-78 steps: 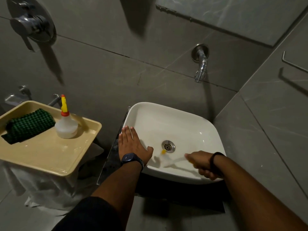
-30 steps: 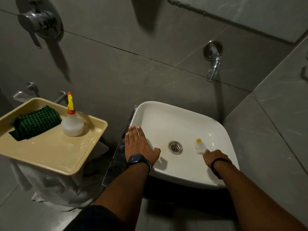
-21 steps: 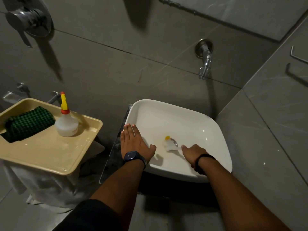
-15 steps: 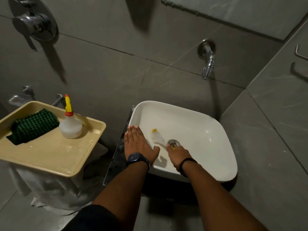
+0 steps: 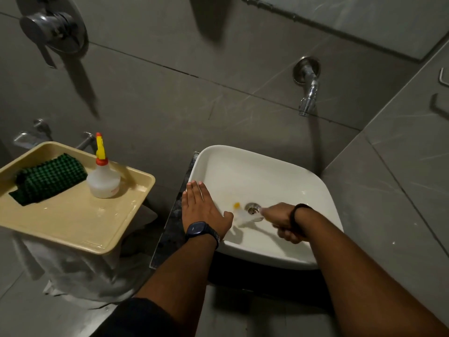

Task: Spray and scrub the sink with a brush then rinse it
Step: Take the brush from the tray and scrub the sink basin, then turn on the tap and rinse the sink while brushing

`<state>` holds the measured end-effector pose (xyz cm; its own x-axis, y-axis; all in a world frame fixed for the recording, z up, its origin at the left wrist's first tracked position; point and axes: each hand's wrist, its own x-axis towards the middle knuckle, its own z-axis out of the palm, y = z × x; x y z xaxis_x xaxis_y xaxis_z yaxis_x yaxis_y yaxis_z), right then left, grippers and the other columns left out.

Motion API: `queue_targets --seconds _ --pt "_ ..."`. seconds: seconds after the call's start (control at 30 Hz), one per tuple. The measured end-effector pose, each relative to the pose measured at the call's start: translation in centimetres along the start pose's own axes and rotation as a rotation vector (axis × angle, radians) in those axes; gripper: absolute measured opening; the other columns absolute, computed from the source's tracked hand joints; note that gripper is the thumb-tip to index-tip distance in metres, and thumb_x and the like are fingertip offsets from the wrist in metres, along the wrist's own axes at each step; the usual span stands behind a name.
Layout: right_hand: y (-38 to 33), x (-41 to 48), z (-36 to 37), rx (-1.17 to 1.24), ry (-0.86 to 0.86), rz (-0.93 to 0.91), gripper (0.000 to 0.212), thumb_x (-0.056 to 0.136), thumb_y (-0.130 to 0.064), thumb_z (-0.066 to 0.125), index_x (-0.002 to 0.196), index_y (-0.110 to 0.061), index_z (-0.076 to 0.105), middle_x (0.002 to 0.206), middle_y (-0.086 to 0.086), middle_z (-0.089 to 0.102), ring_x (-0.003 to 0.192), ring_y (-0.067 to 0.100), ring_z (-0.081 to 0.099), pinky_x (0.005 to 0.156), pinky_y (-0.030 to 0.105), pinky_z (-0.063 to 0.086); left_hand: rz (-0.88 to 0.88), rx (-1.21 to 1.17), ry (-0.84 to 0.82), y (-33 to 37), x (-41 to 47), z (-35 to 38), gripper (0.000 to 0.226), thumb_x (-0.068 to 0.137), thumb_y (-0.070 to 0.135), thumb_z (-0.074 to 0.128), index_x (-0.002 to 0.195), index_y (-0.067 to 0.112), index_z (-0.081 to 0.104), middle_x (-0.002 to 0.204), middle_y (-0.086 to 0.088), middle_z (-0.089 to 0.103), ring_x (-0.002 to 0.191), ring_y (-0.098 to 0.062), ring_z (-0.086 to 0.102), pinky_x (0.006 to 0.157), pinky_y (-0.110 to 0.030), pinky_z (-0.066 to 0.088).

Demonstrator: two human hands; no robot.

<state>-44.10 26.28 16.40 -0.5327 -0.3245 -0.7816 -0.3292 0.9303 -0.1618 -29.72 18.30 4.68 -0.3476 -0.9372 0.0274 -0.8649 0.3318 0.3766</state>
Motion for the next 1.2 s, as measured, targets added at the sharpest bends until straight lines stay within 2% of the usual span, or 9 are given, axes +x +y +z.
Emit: queue_targets --seconds 0.1,0.17,0.27,0.47,0.6,0.73,0.87,1.03,1.2 --pt "-1.5 1.8 2.9 0.144 0.101 -0.164 0.049 0.09 -0.055 0.034 0.088 -0.01 0.053 0.049 0.007 0.051 0.036 0.019 0.042 0.04 0.02 0.036 -0.001 -0.005 -0.004 0.0 0.0 0.1 0.105 0.073 0.062 0.04 0.147 0.003 -0.006 0.158 -0.019 -0.001 0.145 -0.031 -0.004 0.115 -0.04 -0.007" --pt "-1.9 3.5 4.0 0.071 0.337 -0.213 0.057 0.092 -0.054 0.032 0.114 -0.007 0.057 0.094 0.018 0.068 0.078 0.031 0.065 0.068 0.035 0.051 -0.006 -0.001 -0.013 0.1 0.1 0.1 0.105 0.073 0.062 0.04 0.148 0.003 -0.006 0.158 -0.018 -0.002 0.145 -0.03 -0.005 0.114 -0.04 -0.008" --pt "-0.7 5.2 3.5 0.042 0.574 -0.119 0.055 0.095 -0.047 0.033 0.127 -0.007 0.052 0.128 0.019 0.058 0.116 0.036 0.054 0.095 0.039 0.043 -0.007 0.005 0.0 0.0 0.3 0.3 0.104 0.073 0.061 0.038 0.148 0.003 -0.006 0.158 -0.018 -0.002 0.145 -0.03 -0.005 0.114 -0.04 -0.008" --pt "1.5 5.0 2.2 0.073 0.336 -0.195 0.054 0.091 -0.052 0.034 0.108 -0.007 0.057 0.087 0.013 0.064 0.065 0.026 0.06 0.053 0.027 0.047 -0.017 0.039 0.002 -0.1 0.5 0.6 0.105 0.074 0.06 0.044 0.148 0.004 -0.005 0.158 -0.017 -0.001 0.145 -0.029 -0.004 0.112 -0.038 -0.01" --pt "5.6 4.6 0.4 -0.011 0.441 -0.109 0.054 0.094 -0.045 0.034 0.124 -0.004 0.052 0.118 0.018 0.062 0.102 0.033 0.059 0.087 0.037 0.048 -0.021 0.076 0.004 -0.3 0.6 0.6 0.105 0.075 0.061 0.044 0.148 0.004 -0.003 0.159 -0.017 0.001 0.145 -0.029 -0.002 0.113 -0.038 -0.008" --pt "8.4 2.6 -0.8 -0.077 0.349 -0.1 0.051 0.092 -0.041 0.038 0.123 -0.003 0.053 0.119 0.018 0.061 0.1 0.032 0.06 0.086 0.034 0.048 -0.017 0.14 -0.061 -0.2 0.2 0.1 0.103 0.077 0.063 0.043 0.148 0.003 -0.001 0.159 -0.017 0.002 0.145 -0.029 -0.002 0.116 -0.041 -0.003" --pt "9.8 0.5 -2.3 0.021 0.118 -0.103 0.037 0.09 -0.038 0.038 0.098 -0.005 0.054 0.061 0.013 0.052 0.044 0.02 0.045 0.05 0.022 0.037 -0.051 0.203 -0.22 0.3 0.3 -1.0 0.096 0.079 0.07 0.037 0.149 0.009 0.012 0.158 -0.017 0.005 0.145 -0.031 -0.003 0.117 -0.043 -0.001" --pt "9.7 -0.7 -5.1 0.369 0.271 -0.214 0.045 0.088 -0.054 0.041 0.077 -0.011 0.05 0.04 0.001 0.04 0.026 0.014 0.029 0.038 0.014 0.027 0.002 -0.484 -0.165 8.3 5.0 -5.8 0.066 0.084 0.055 0.057 0.134 0.012 0.049 0.139 -0.009 0.051 0.124 -0.028 0.049 0.105 -0.039 0.038" --pt "7.8 -0.3 -7.1 0.859 0.424 -0.354 0.047 0.088 -0.053 0.043 0.06 -0.016 0.039 0.033 -0.002 0.031 0.029 0.016 0.027 0.04 0.021 0.025 0.165 -1.022 -0.212 17.9 11.5 -11.5 0.047 0.093 0.035 0.055 0.132 0.009 0.051 0.133 -0.008 0.056 0.123 -0.025 0.051 0.101 -0.034 0.039"
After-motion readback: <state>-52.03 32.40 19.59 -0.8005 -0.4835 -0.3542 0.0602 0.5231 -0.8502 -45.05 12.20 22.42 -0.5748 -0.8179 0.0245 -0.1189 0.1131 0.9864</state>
